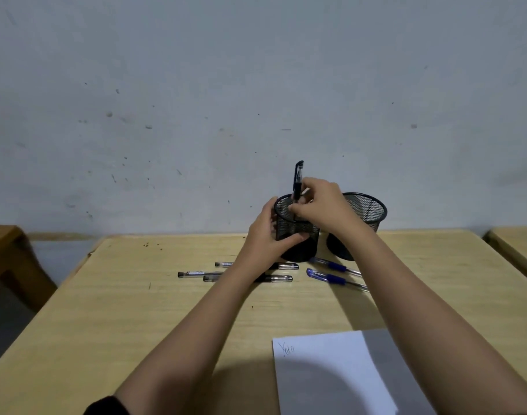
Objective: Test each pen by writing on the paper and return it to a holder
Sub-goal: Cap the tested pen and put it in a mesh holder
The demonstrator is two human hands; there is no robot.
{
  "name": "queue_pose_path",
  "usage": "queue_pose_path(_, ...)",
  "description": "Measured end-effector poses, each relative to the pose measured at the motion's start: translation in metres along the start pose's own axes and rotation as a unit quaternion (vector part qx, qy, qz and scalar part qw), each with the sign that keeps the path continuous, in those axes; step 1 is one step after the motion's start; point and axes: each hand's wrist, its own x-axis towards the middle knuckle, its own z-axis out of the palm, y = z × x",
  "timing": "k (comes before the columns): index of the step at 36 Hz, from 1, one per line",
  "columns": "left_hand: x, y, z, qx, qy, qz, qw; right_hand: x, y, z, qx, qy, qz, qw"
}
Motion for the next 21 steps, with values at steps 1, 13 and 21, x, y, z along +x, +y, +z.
queue_pose_path(1, 0.0, -0.0002, -0.0005, 0.001, -0.001, -0.002, 1.0, 0.0007, -0.0004, 0.0003, 0.004, -0.004, 0.004, 1.0)
queue_pose_path(13, 0.0, 0.0007, -0.0055, 0.013, -0.013, 0.013, 1.0, 0.003, 0.0028, 0.0023, 0.023, 0.003, 0.033, 0.999)
queue_pose_path(21, 0.0001, 0.0007, -0.006, 0.014, -0.009, 0.01, 1.0, 0.0028, 0.0035, 0.0036, -0.002, 0.007, 0.02, 1.0)
